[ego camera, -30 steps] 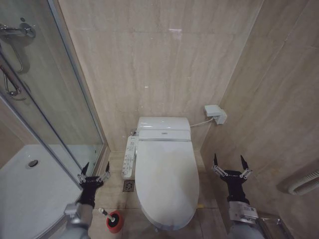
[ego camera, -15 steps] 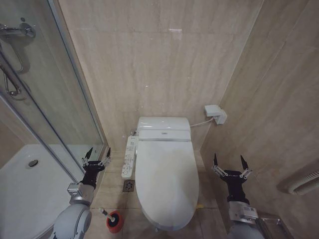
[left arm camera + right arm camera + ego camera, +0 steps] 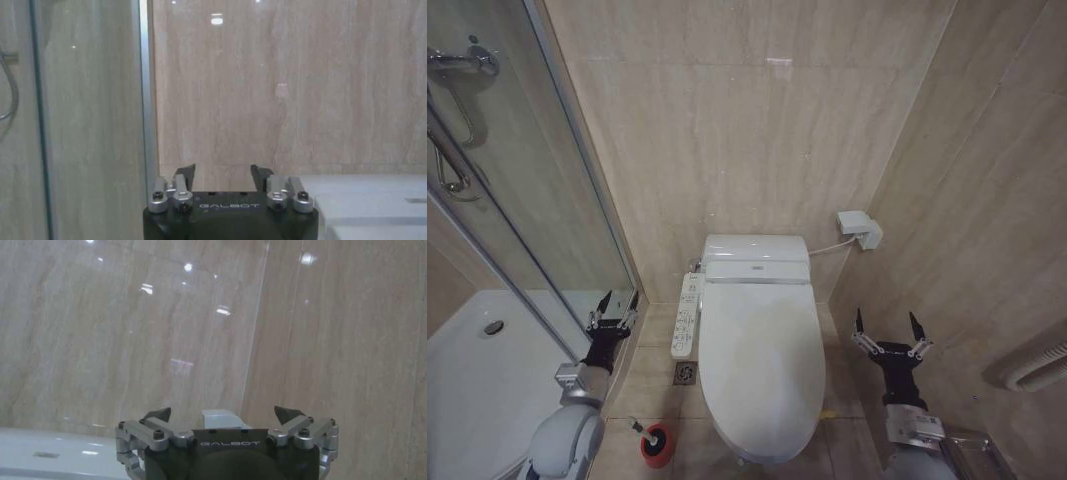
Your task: Open the toilet lid, clean the toilet bowl with a toilet brush, close the toilet lid, and flush.
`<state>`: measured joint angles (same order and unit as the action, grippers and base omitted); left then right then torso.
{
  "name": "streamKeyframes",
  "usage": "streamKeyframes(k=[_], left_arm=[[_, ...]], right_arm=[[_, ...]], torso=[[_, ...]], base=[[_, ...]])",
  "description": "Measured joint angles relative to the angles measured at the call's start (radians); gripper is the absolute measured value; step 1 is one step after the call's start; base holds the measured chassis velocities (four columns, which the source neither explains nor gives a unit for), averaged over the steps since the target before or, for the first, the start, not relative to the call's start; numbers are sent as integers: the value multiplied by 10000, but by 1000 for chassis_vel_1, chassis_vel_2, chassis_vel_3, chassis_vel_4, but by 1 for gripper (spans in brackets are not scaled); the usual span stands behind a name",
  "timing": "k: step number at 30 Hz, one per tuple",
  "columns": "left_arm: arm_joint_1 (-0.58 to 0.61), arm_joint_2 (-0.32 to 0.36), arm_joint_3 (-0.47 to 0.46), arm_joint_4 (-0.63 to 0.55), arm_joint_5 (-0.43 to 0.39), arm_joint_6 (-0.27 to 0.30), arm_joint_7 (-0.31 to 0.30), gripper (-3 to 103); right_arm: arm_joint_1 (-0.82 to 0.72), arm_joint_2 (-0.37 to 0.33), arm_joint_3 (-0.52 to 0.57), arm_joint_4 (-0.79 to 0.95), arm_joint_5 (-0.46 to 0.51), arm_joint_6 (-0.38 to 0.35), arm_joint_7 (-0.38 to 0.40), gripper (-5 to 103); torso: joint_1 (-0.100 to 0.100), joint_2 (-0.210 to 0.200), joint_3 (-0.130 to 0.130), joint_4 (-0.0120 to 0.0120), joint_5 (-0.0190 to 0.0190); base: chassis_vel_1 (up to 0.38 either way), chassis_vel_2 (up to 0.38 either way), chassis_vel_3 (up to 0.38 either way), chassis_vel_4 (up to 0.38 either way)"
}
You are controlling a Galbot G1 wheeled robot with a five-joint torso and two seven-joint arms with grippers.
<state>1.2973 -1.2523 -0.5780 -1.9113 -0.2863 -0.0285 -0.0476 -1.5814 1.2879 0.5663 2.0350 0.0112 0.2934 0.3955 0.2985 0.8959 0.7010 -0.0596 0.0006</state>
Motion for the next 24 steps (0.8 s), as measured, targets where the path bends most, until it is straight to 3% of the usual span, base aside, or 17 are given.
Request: streamKeyframes(k=[5, 6, 17, 24], left_arm=[[-647, 114, 226, 571, -115, -158, 120, 64], [-819, 174, 261, 697, -192, -172, 140, 56], [-2597, 846, 349, 2083, -1060, -112, 180, 58], [-2797, 815, 445, 2290, -1126, -67, 209, 59]], right_arm=[[1, 0, 0, 0, 0, 0, 0, 100], [0, 0, 0, 0, 0, 0, 0, 100], [0, 0, 0, 0, 0, 0, 0, 100], [1, 0, 0, 1, 0, 0, 0, 100]], torso=[[0, 0, 0, -1, 0], [0, 0, 0, -1, 0], [1, 0, 0, 0, 1], [1, 0, -1, 0, 1]], base=[[0, 0, 0, 0], [0, 0, 0, 0], [0, 0, 0, 0], [0, 0, 0, 0]])
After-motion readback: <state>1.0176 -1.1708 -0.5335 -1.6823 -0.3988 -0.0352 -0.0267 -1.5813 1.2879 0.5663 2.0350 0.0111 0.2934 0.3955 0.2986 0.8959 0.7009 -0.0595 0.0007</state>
